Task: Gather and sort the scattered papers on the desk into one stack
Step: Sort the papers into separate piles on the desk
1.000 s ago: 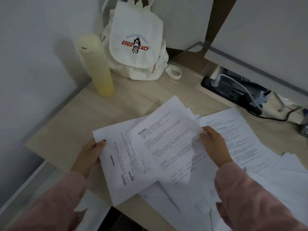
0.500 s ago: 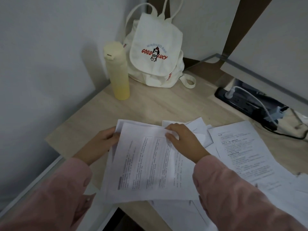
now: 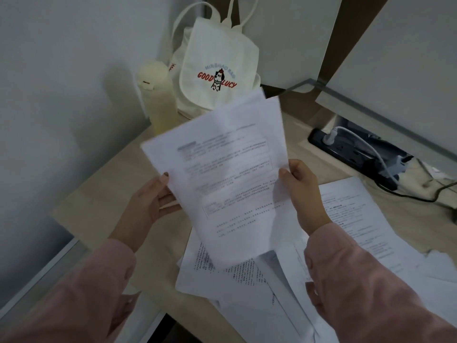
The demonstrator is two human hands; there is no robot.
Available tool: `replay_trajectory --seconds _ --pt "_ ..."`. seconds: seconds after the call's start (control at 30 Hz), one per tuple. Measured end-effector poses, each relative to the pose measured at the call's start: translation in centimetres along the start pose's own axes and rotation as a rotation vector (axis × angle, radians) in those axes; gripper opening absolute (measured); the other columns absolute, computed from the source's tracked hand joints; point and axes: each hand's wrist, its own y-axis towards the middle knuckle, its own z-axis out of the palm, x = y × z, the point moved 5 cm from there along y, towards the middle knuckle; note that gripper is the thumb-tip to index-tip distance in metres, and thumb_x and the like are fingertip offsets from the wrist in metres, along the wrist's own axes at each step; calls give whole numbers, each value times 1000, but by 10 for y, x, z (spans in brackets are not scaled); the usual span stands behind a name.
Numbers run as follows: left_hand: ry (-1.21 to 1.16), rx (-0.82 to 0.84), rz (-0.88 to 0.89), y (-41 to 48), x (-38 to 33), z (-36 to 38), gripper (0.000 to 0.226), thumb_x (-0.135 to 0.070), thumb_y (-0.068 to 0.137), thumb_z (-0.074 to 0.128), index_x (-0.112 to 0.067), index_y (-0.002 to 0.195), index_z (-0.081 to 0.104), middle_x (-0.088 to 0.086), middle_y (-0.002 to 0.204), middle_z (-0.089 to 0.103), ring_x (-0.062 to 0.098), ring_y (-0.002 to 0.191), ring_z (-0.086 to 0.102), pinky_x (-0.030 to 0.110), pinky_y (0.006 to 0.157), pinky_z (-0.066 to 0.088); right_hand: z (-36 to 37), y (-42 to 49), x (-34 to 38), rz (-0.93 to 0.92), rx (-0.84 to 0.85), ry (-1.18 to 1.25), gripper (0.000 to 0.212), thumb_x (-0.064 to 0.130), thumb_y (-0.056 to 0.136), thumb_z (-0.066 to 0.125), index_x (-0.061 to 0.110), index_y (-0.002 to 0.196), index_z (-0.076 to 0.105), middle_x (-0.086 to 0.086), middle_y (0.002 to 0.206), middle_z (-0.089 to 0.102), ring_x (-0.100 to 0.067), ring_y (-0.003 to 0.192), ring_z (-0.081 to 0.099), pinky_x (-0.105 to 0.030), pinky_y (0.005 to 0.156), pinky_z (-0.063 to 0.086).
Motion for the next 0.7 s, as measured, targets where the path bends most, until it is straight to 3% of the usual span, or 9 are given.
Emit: replay_trajectory --seconds 0.07,0.13,0.23,0.37,0.5,0.6,0.7 --pt "54 20 -8 0 6 16 32 -43 73 64 -29 101 67 -9 100 74 11 91 70 28 75 59 -2 -1 -5 60 -41 94 18 8 92 47 21 86 58 -3 90 64 -20 84 59 -35 79 49" --pt "92 3 -15 -1 11 28 20 -28 86 61 -30 105 66 -13 104 72 5 95 68 26 78 55 -1 -3 -9 101 -17 171 15 7 91 48 15 97 59 -3 92 65 -18 82 60 -30 76 49" --pt "151 -70 34 0 12 32 27 -15 92 52 -28 114 60 -21 104 66 -6 93 64 15 78 52 -9 -5 -15 93 -17 158 22 6 90 48 11 110 57 -4 96 65 -16 83 61 -27 79 50" --pt "275 -145 46 0 14 16 26 -14 94 48 -29 113 57 -23 101 62 -10 86 61 9 70 46 -35 -11 -44 80 -34 -248 27 6 89 52 10 116 53 -5 106 59 -15 92 57 -28 85 46" --pt "408 -224 21 -3 19 -4 29 -12 95 46 -22 120 55 -10 103 61 10 92 57 19 77 40 -46 -35 -87 124 109 -640 34 12 87 58 12 120 52 -9 122 53 -19 105 53 -25 88 38" --pt "504 -273 -35 -5 30 -20 33 -13 95 45 -12 127 53 3 112 57 19 99 52 31 86 37 -28 -61 -100 10 203 -768 37 17 86 59 11 121 51 -9 127 49 -22 115 50 -19 90 34" --pt "554 -296 -89 -6 43 -34 36 -14 95 44 -11 130 51 9 124 58 27 111 53 33 90 35 10 -91 -112 -138 425 -934 57 32 87 56 16 138 36 -5 149 29 -20 135 33 -23 109 25"
